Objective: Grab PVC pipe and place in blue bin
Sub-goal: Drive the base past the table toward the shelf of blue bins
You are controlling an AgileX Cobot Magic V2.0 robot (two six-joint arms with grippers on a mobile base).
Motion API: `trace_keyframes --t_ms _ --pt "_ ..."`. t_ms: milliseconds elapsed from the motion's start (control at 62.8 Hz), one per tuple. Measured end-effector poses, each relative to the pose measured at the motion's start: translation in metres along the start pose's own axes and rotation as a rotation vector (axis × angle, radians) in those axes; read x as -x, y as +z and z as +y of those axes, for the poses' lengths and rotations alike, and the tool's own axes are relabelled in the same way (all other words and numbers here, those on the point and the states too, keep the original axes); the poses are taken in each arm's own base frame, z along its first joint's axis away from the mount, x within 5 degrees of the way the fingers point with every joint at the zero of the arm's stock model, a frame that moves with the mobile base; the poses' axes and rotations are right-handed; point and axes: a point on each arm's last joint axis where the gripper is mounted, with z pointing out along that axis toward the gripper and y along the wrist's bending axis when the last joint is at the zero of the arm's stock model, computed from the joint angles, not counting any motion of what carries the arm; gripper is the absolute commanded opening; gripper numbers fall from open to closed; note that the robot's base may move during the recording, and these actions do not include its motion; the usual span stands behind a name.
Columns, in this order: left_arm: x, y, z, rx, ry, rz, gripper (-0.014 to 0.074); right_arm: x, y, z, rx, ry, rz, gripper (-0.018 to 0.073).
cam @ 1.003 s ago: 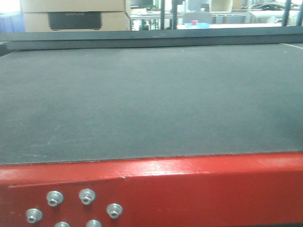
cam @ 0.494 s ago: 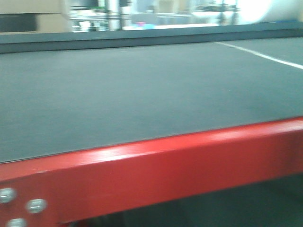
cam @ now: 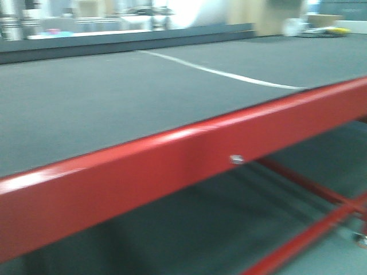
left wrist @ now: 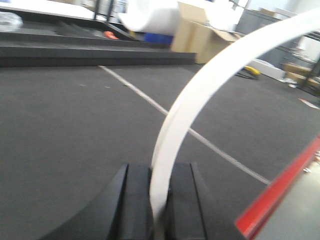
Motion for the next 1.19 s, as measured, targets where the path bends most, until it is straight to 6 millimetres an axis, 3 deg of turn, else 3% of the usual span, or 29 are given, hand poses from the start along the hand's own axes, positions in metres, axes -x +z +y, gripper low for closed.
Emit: trace_keyframes --t_ms 1194 --pt "-0.0006 0.0007 0.0001 0.000 -0.002 0.001 -0.0111 0.0004 -0.0018 -0.0002 0.000 0.001 -0.006 -0.0168"
